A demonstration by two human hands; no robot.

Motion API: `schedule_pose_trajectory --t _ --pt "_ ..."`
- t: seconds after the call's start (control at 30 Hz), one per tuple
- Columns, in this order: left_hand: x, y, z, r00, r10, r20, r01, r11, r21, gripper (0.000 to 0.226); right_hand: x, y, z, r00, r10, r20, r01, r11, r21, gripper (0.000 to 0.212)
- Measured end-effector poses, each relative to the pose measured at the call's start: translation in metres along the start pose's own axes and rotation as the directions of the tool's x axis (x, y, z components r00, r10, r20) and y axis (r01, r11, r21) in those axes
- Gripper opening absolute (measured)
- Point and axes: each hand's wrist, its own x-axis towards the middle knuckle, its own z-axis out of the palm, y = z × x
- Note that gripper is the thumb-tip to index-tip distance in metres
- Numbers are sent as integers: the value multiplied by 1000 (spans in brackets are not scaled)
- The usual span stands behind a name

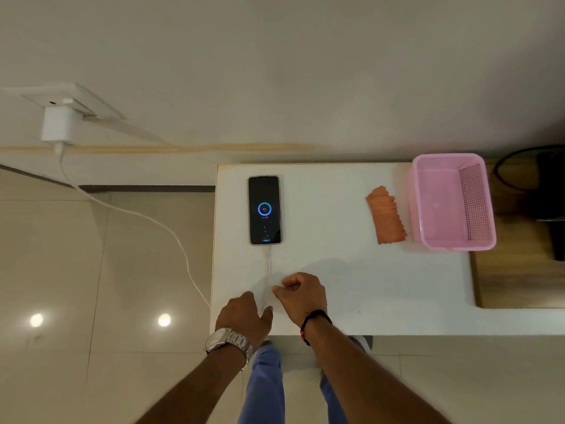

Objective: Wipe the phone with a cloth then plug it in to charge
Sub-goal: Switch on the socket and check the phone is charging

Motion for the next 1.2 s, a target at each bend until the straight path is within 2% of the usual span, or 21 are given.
schedule_pose_trajectory --t 0.13,0.33,0.5,0.77,0.87,1.0,1.1,1.2 --pt "5 20 -12 999 46 -19 -45 999 15 37 2 7 -22 999 5 -37 -2 998 70 29" --pt "11 78 -35 970 234 -69 -240 966 -100 36 8 15 -63 990 0 -144 28 981 192 18" --pt "30 142 -56 917 373 -145 -394 905 -161 30 23 22 -106 963 66 -260 25 943 332 13" --pt "48 188 -67 923 350 -159 -378 902 -207 21 40 22 -131 957 113 -267 2 918 397 13" --pt "54 197 -66 916 374 -143 -398 888 -229 17 46 20 -137 951 181 -253 -45 884 465 14" --pt "78 222 -70 896 414 -162 -440 874 -204 21 60 24 -151 892 329 -311 -84 795 600 6" --pt "101 246 -66 872 461 -166 -482 868 -121 33 74 24 -165 841 448 -305 -58 635 770 7" --pt "118 270 -57 832 539 -134 -542 840 16 43 87 17 -172 782 507 -363 -51 632 774 18"
